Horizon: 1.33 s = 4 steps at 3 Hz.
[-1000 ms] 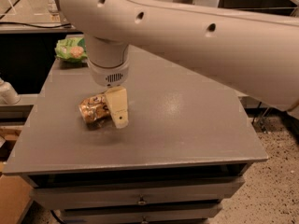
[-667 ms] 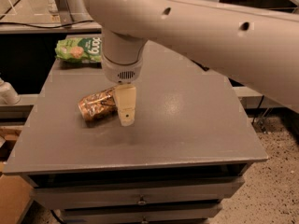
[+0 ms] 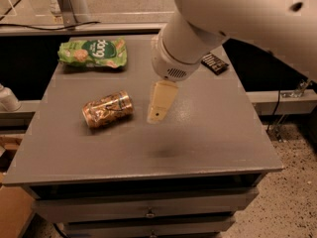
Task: Knock orange can over
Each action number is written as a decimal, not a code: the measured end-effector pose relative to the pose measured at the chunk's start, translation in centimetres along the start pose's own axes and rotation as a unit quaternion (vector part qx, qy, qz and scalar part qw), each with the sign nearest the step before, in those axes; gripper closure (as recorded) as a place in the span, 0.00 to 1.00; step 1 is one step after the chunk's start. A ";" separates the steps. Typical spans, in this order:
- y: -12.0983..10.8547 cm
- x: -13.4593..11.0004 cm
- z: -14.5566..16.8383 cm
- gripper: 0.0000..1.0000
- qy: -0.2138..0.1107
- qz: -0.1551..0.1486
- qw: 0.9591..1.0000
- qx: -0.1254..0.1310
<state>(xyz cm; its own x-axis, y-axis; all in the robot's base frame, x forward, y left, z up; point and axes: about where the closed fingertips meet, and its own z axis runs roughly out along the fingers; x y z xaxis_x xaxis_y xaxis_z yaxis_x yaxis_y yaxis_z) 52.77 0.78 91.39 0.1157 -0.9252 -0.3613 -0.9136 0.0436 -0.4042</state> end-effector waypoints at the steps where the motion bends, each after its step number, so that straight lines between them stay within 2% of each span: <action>1: -0.5 0.1 -0.5 0.00 -0.010 0.010 1.000 0.013; 3: -0.3 0.3 -0.1 0.00 -0.014 0.015 1.000 0.013; 4: -1.7 4.4 -0.8 0.00 -0.007 0.060 0.997 0.045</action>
Offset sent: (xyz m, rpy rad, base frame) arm 0.0030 -0.0035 0.0063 0.0321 -0.0195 -0.0210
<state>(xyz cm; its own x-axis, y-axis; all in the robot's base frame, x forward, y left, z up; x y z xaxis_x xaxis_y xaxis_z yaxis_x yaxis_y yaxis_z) 54.55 -3.66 91.20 0.0143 -0.9063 -0.4225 -0.8825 0.1872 -0.4314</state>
